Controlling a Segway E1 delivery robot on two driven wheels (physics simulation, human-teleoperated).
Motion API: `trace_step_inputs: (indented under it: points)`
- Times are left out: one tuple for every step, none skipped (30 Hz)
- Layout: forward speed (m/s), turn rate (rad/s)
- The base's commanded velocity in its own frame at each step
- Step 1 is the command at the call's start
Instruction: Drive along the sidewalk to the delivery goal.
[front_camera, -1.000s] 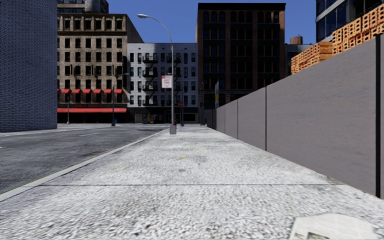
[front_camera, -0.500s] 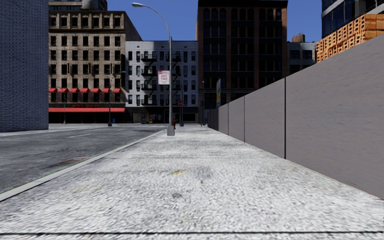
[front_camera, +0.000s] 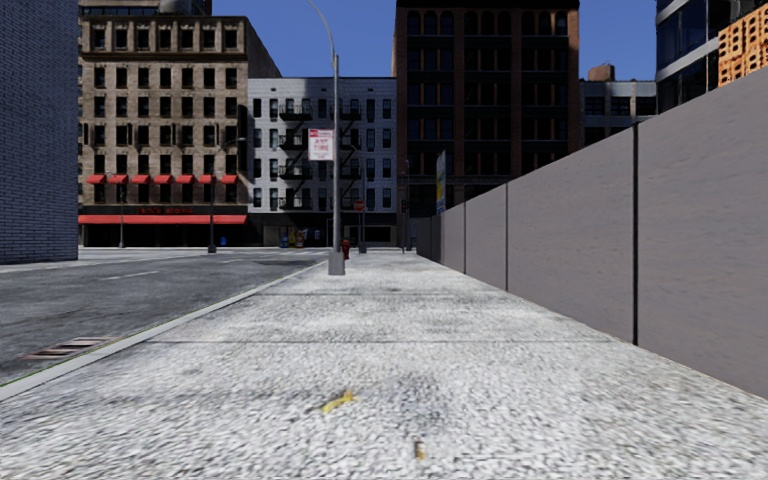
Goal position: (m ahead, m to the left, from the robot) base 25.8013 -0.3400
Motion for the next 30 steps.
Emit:
trace_step_inputs:
  points:
    - [2.00, 0.00]
    - [2.00, -0.01]
    - [2.00, -0.01]
    - [2.00, -0.07]
    - [2.00, -0.10]
    - [2.00, -0.13]
    - [2.00, -0.13]
    - [2.00, -0.14]
    - [2.00, -0.14]
    - [2.00, -0.14]
    - [2.00, -0.15]
    - [2.00, -0.16]
    - [2.00, -0.17]
    - [2.00, -0.19]
    - [2.00, -0.21]
    - [2.00, -0.21]
    - [2.00, -0.22]
    - [2.00, -0.22]
    - [2.00, -0.22]
    - [2.00, -0.22]
    - [2.00, -0.23]
    - [2.00, -0.23]
    - [2.00, -0.23]
    - [2.00, -0.23]
    - [2.00, -0.23]
    - [2.00, -0.23]
    - [2.00, -0.23]
    - [2.00, -0.23]
    - [2.00, -0.23]
    - [2.00, -0.23]
